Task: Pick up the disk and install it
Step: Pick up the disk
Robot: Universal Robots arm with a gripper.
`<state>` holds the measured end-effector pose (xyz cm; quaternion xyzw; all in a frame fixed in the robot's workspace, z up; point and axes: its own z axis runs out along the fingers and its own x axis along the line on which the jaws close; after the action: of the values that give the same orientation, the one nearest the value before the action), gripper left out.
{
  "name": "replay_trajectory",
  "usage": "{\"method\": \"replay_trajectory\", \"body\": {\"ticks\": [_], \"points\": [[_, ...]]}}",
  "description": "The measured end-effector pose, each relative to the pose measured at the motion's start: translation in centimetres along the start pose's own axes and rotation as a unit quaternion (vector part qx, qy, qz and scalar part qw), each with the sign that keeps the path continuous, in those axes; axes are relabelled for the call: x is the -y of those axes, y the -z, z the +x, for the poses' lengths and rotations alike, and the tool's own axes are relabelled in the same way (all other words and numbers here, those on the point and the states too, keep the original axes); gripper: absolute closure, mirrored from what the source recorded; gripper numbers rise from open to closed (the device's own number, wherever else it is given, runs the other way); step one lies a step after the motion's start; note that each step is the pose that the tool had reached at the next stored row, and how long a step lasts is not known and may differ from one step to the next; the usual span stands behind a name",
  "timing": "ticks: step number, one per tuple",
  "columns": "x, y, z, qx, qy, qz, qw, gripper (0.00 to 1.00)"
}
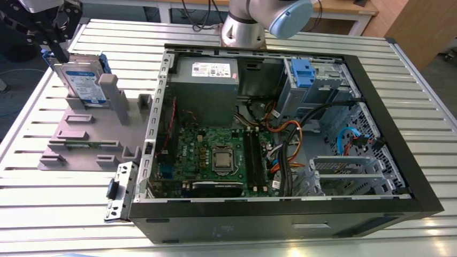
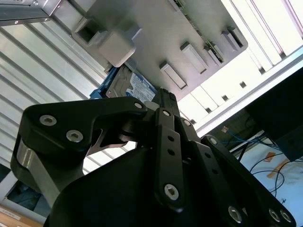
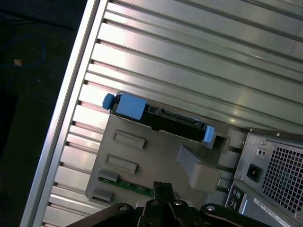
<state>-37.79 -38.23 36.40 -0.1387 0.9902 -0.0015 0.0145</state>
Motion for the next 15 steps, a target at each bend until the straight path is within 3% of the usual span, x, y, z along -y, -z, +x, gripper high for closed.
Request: {"method": "replay_trajectory", "body": {"ticks": [15], "points": [[0.00, 0.00, 0.00, 0.0000, 0.009, -0.0002, 0.99996, 0.89]]}}
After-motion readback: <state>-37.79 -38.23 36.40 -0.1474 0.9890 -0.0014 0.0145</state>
